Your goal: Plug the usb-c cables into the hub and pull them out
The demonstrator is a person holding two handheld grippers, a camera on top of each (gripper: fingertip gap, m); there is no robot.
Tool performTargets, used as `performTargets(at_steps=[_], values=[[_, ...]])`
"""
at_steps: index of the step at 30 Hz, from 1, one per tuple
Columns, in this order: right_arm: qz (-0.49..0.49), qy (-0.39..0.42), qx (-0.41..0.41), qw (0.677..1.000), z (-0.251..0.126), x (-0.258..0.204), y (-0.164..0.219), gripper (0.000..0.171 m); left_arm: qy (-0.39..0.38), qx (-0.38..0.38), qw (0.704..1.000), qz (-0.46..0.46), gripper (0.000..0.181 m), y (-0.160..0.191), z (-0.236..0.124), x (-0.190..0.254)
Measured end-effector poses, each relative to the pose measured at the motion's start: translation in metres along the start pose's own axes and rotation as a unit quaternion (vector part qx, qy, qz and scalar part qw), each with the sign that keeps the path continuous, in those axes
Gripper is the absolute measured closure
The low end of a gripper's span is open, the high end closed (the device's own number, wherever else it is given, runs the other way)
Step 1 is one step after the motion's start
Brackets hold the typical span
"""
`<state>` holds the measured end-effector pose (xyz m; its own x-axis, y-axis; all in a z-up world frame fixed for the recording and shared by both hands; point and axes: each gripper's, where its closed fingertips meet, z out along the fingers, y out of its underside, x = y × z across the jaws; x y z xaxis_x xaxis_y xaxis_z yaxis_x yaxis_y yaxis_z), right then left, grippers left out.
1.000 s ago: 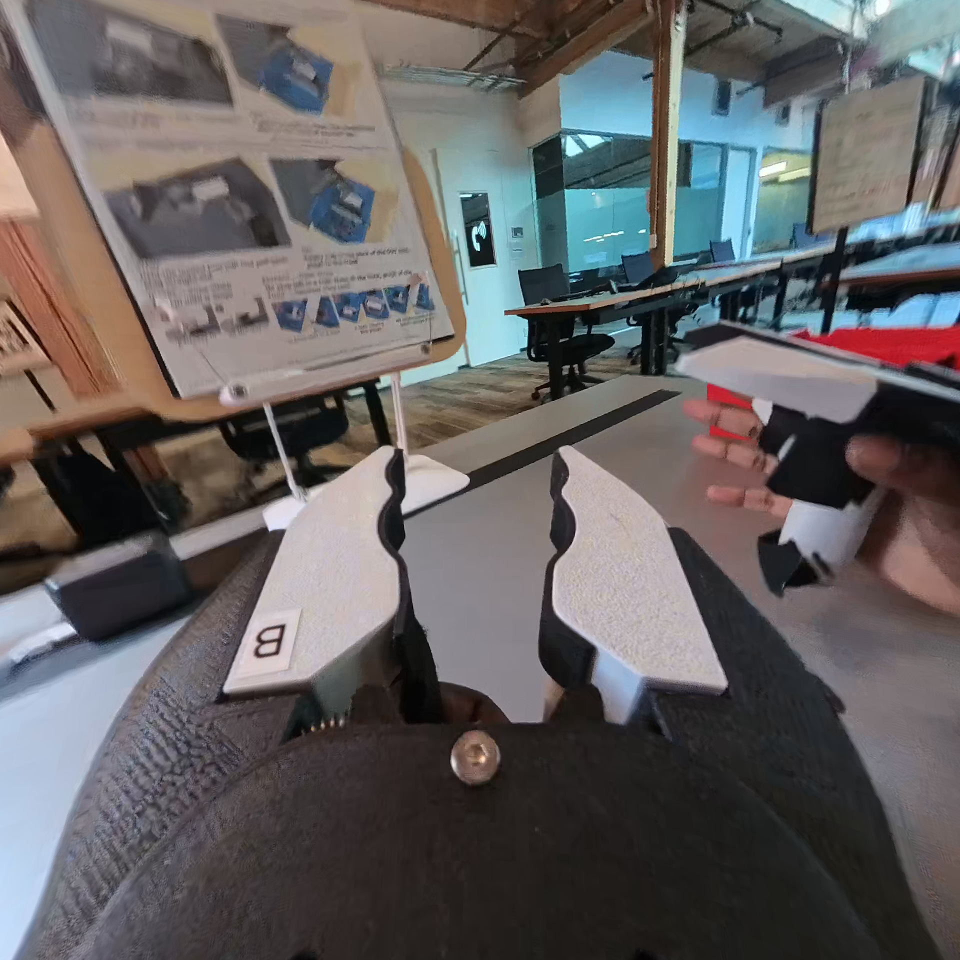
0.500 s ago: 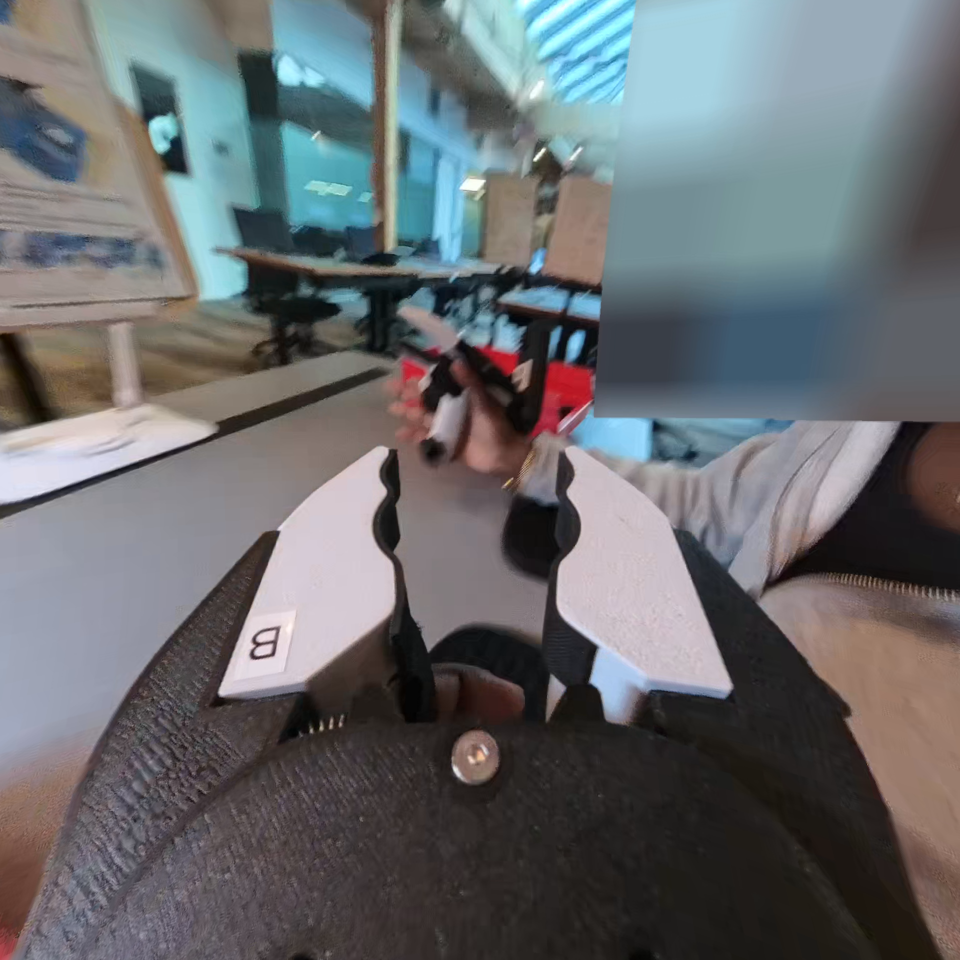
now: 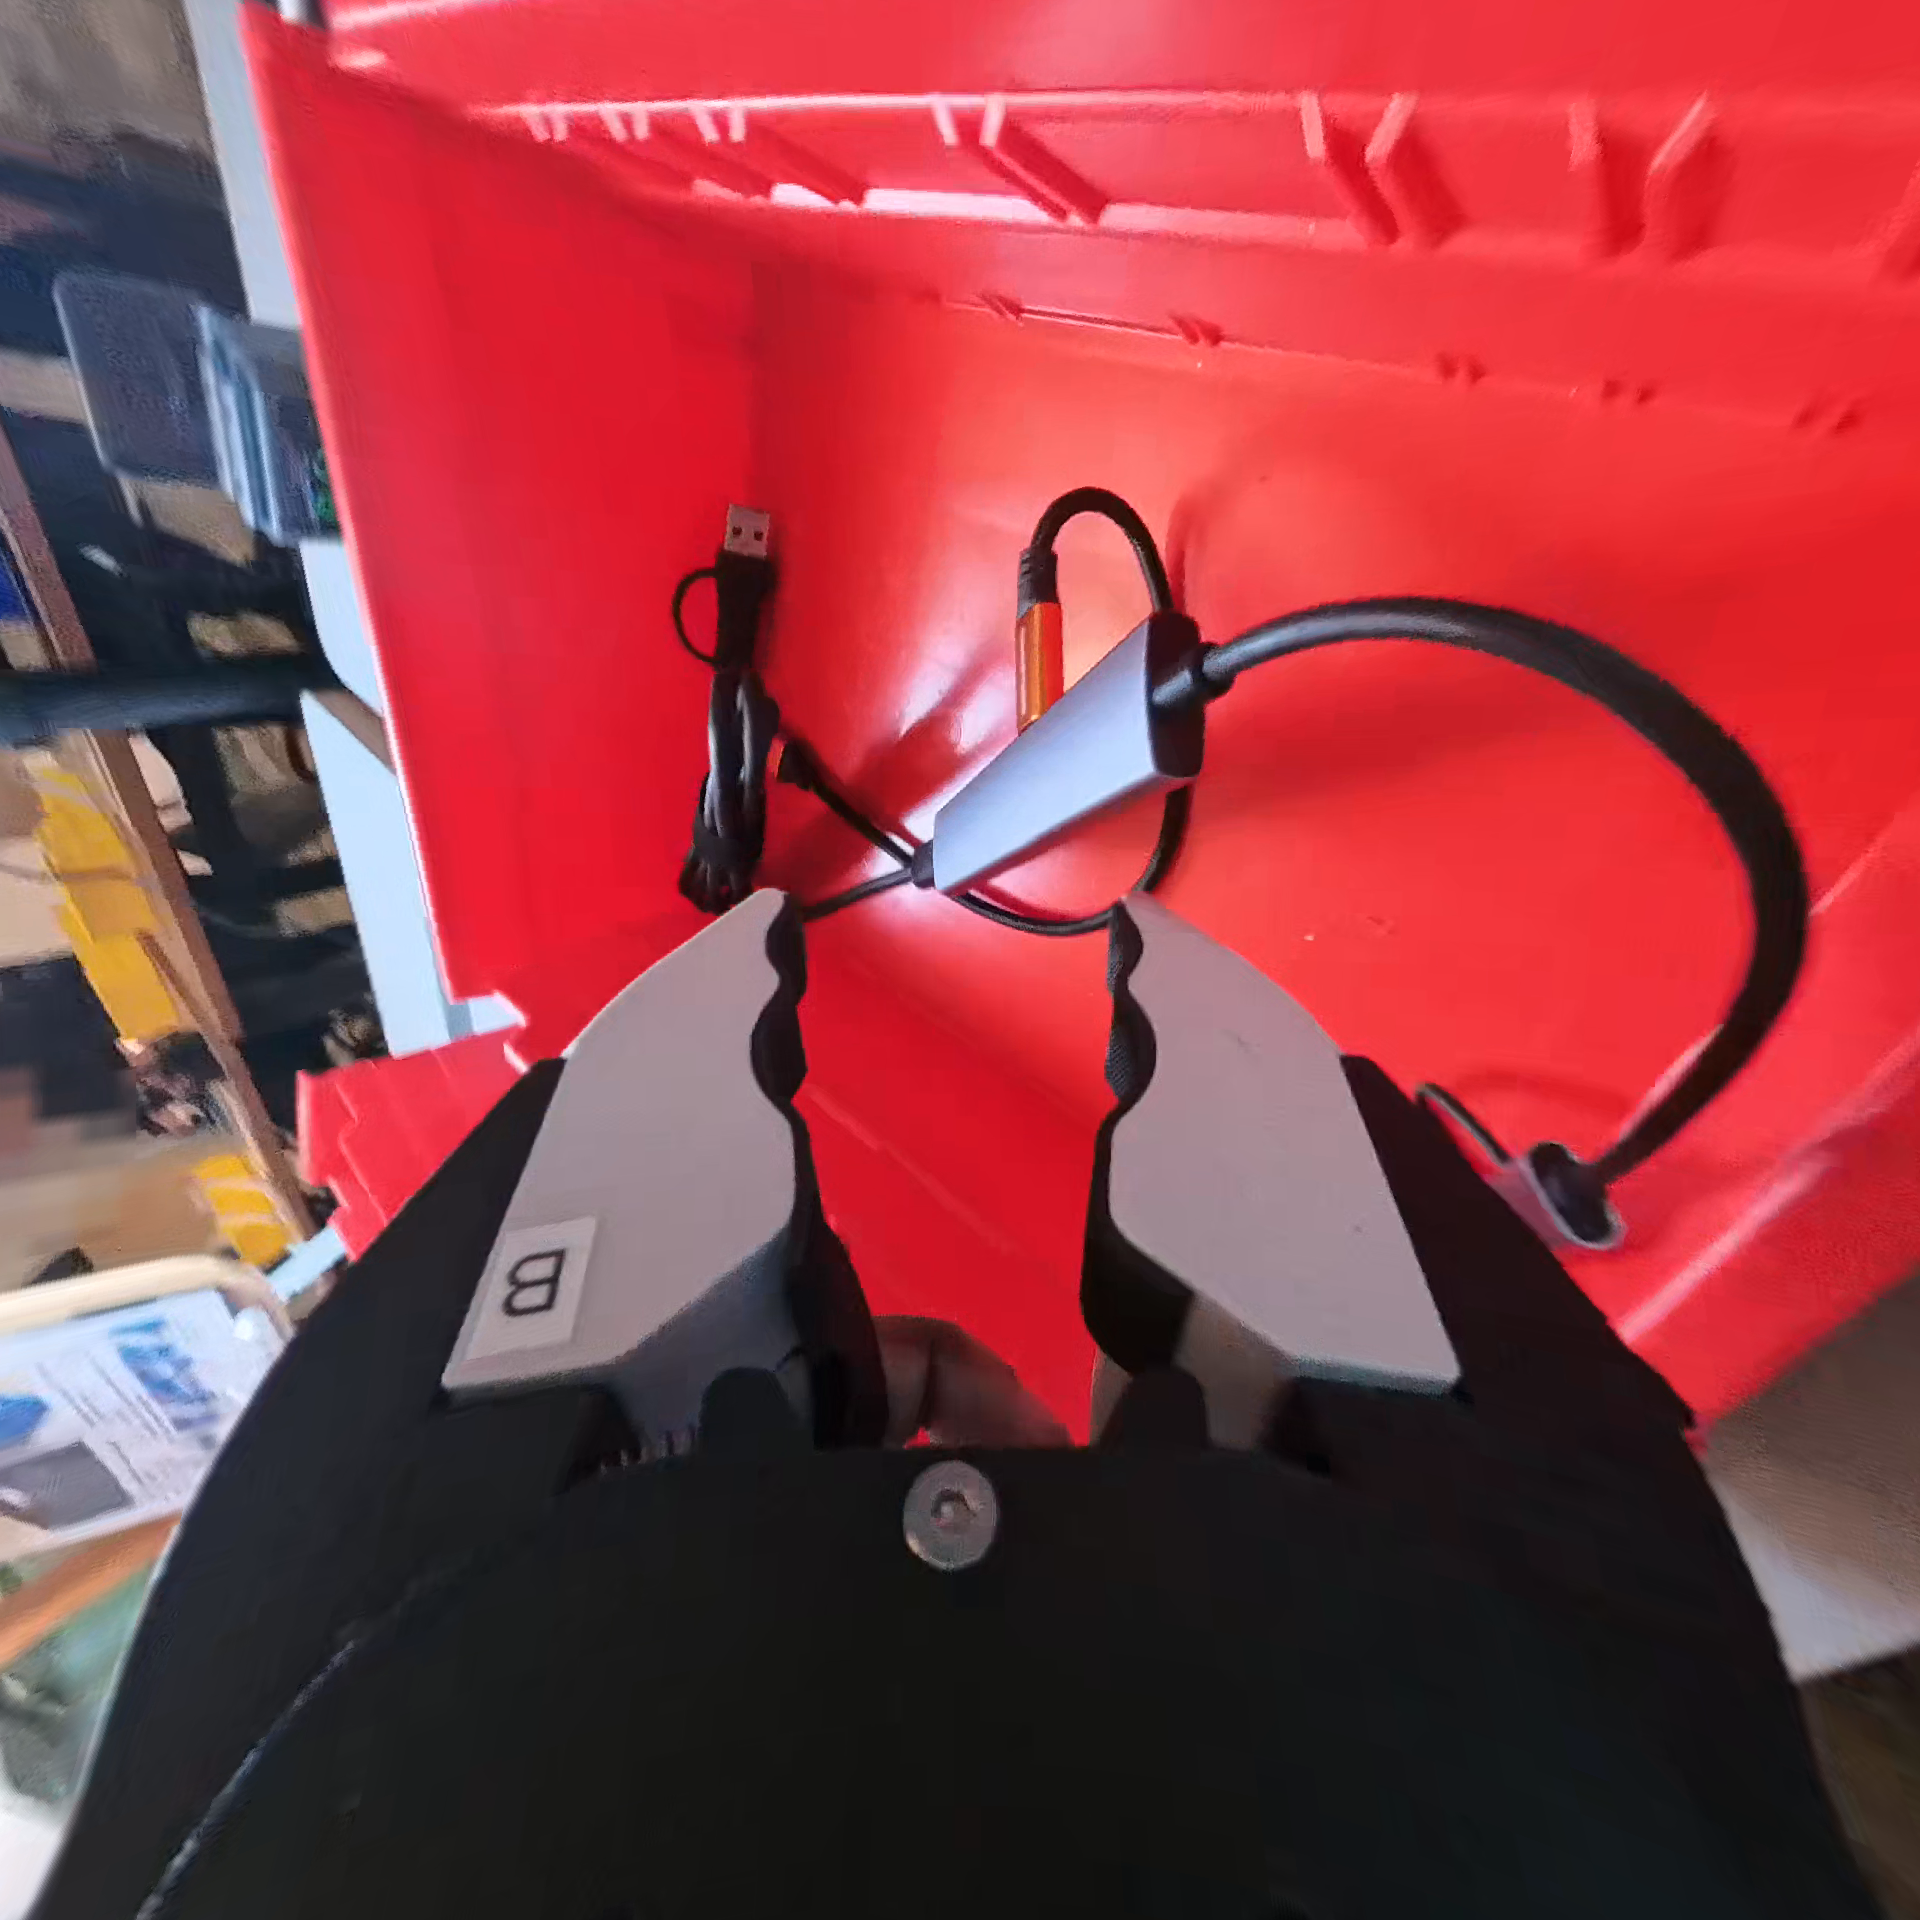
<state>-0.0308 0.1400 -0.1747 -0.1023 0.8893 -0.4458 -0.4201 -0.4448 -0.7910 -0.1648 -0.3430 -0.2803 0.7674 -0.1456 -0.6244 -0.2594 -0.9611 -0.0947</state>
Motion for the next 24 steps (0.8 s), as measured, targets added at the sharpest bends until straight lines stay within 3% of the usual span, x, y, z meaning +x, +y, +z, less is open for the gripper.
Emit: performTargets(at_steps=[6, 9, 12, 15, 18, 24], values=[[0.053, 0.019, 0.015, 0.998, -0.002, 0.013, -0.009, 0.058, 0.047, 0.029, 0.998, 0.029, 0.135, -0.005, 0.029, 0.012], [0.08, 0.021, 0.014, 0.997, -0.002, 0.015, -0.008, 0.058, 0.025, 0.046, 0.998, 0.038, 0.163, -0.006, 0.036, 0.009], [0.081, 0.023, 0.009, 0.996, -0.001, 0.015, -0.006, 0.06, -0.012, 0.056, 0.998, 0.03, 0.169, -0.007, 0.029, -0.003], [0.077, 0.019, 0.003, 0.997, 0.0, 0.013, -0.003, 0.06, -0.044, 0.093, 0.993, -0.05, 0.171, -0.013, 0.001, -0.03], [0.062, 0.007, -0.004, 0.998, 0.001, 0.006, 0.0, 0.061, -0.116, 0.157, 0.971, -0.139, 0.171, -0.027, -0.043, -0.074], [0.01, -0.012, -0.022, 1.0, 0.002, -0.006, 0.007, 0.059, -0.248, 0.358, 0.864, -0.253, 0.171, -0.08, -0.159, -0.146]])
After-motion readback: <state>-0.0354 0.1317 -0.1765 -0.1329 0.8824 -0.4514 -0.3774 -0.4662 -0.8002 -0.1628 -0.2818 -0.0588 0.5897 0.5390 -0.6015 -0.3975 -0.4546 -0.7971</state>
